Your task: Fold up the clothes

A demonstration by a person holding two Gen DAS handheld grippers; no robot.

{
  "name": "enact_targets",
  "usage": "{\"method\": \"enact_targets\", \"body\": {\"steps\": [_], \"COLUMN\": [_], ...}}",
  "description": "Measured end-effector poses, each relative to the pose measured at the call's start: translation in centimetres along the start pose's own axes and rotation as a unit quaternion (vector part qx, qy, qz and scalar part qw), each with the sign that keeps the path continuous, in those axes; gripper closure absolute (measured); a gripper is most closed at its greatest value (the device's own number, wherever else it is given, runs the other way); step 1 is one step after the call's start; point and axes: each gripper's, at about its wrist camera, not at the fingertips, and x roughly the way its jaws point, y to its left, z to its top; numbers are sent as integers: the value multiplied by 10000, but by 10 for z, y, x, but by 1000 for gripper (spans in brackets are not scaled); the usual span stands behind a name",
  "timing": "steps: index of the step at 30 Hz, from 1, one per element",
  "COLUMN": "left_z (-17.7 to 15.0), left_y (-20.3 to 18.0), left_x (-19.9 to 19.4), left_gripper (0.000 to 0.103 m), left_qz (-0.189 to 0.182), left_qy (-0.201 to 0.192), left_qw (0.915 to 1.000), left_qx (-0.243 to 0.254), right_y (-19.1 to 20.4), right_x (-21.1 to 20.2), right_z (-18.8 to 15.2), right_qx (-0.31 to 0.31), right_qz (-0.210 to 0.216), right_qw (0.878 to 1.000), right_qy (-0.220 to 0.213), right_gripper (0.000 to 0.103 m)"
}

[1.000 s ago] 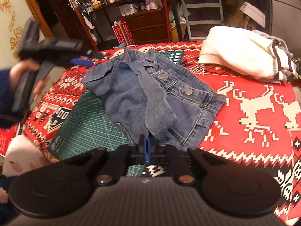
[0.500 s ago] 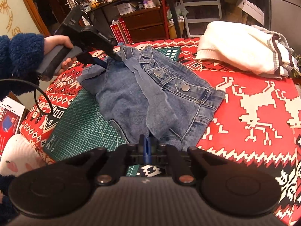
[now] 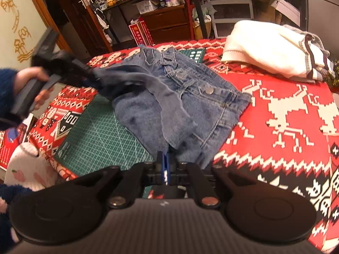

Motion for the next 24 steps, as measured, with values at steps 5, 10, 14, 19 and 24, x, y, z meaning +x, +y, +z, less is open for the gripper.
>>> {"method": "enact_targets", "body": {"steps": [5,10,14,19,24], "left_z": [-44,-70,-77,-81,-86], "left_y": [27,47,55,57,56], "left_x": [-5,-10,-18,-32,-52], "left_gripper": [89,88,88,86,69], "left_qz": [-62,-124,-157,-145,-79], "left_qy": [47,-87,-219,-353,-451], "left_qw": [9995,9981,9973,9974,9975], "left_qx": [-292,-597,-684,-612,-546], "right_y": [-4,-6,-8,-14,-20], "right_x": [-4,-14,-17,-18,-19], "right_z": [-8,-8,-6,-3,0], "right_qx": [115,148,205,338,457], "right_qz": [-28,-150,-260,-436,-605], "right_qw": [9999,9998,9994,9984,9970], "right_qy": [25,-58,-91,-122,-181], "right_gripper": [101,101,101,100,99]}}
